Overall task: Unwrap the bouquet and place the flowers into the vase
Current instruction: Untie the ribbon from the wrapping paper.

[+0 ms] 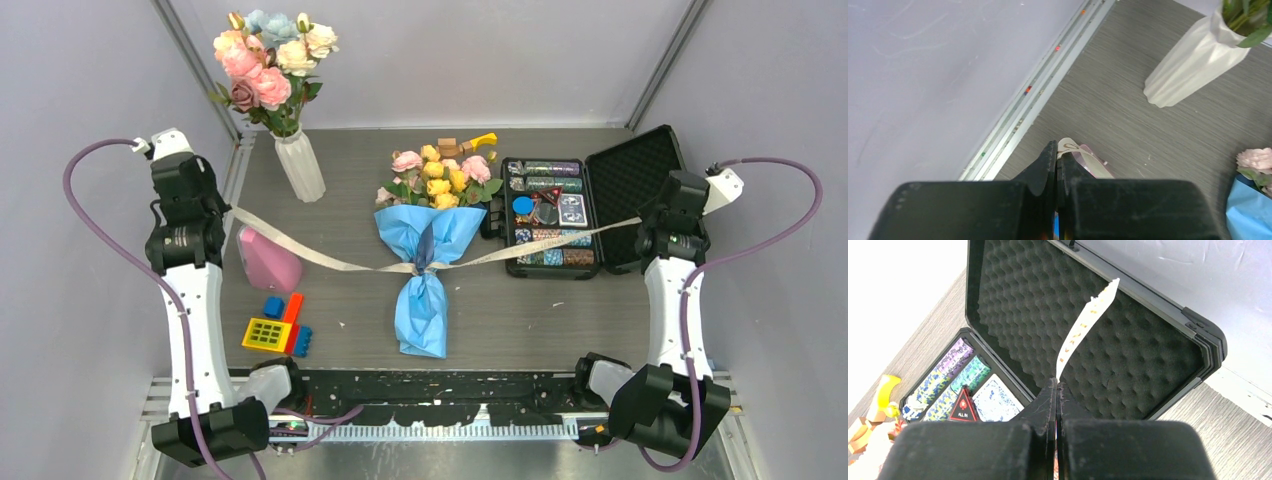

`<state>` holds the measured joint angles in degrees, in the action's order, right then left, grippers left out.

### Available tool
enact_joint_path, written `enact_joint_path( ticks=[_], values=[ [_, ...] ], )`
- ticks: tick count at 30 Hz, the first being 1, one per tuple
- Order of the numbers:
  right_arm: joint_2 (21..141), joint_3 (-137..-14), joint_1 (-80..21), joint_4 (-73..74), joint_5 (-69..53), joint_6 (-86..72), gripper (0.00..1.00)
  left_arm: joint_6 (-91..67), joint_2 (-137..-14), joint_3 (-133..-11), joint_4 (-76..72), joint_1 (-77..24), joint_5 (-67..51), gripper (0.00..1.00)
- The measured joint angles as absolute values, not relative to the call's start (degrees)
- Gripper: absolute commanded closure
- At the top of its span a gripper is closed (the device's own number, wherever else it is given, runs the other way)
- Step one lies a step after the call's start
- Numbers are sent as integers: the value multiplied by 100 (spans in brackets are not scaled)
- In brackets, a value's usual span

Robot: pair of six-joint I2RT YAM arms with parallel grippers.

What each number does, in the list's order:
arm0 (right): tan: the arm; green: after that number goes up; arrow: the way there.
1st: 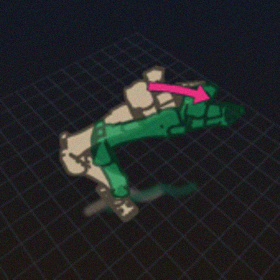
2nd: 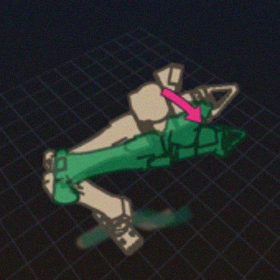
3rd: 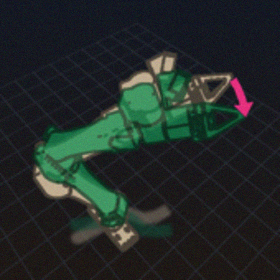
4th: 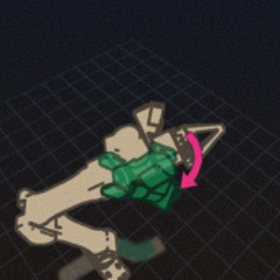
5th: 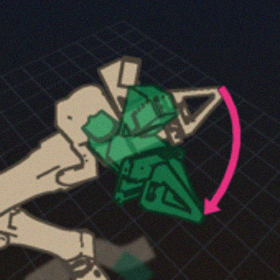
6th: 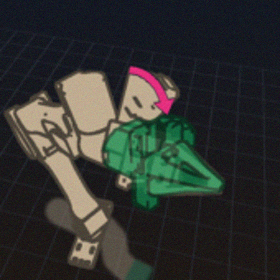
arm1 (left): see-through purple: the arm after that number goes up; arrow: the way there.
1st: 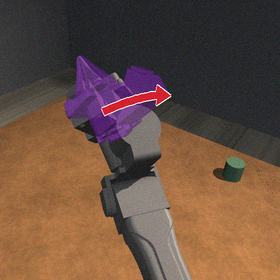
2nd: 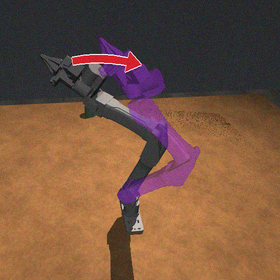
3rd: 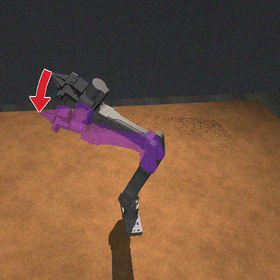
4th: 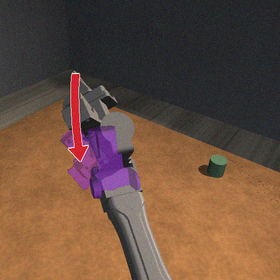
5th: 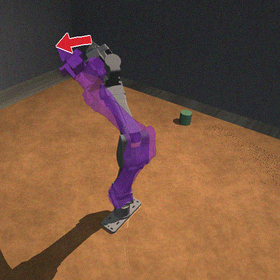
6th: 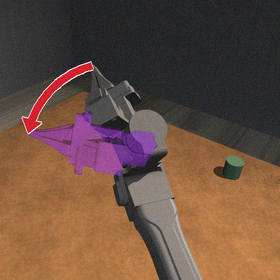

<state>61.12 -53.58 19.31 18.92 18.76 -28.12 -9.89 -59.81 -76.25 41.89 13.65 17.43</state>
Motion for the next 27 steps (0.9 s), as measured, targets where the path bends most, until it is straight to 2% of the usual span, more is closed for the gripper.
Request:
enact_joint_path(
  ticks=[7, 8, 10, 12, 13, 14, 15, 17, 19, 27],
  values=[
    [6099, -5439, 1955, 1953, 2051, -2740, 100, -825, -5977, -7749, 4322, 1365, 2222, 100],
    [6093, -5448, 1962, 1986, 2099, -2731, 100, -823, -5977, -7787, 4333, 1365, 2263, 96],
    [6069, -5461, 1964, 2060, 2189, -2727, 99, -825, -5964, -7819, 4331, 1365, 2285, 78],
    [6064, -5498, 1964, 2161, 2268, -2720, 79, -823, -5948, -7819, 4340, 1365, 2259, 54],
    [6064, -5513, 1964, 2222, 2298, -2711, 63, -845, -5946, -7819, 4344, 1363, 2224, 43],
    [6064, -5533, 1964, 2285, 2331, -2707, 55, -840, -5944, -7819, 4351, 1356, 2185, 35],
    [6064, -5555, 1966, 2351, 2351, -2707, 41, -836, -5944, -7819, 4357, 1326, 2141, 28],
    [6064, -5588, 1968, 2462, 2383, -2711, 25, -834, -5944, -7819, 4362, 1227, 2093, 18],
    [6060, -5605, 1968, 2565, 2405, -2670, 19, -819, -5944, -7819, 4368, 1035, 2062, 13],
    [5861, -5647, 1973, 2917, 1933, -2624, 18, -705, -6075, -7852, 4469, -375, 1935, 10]
  ],
)
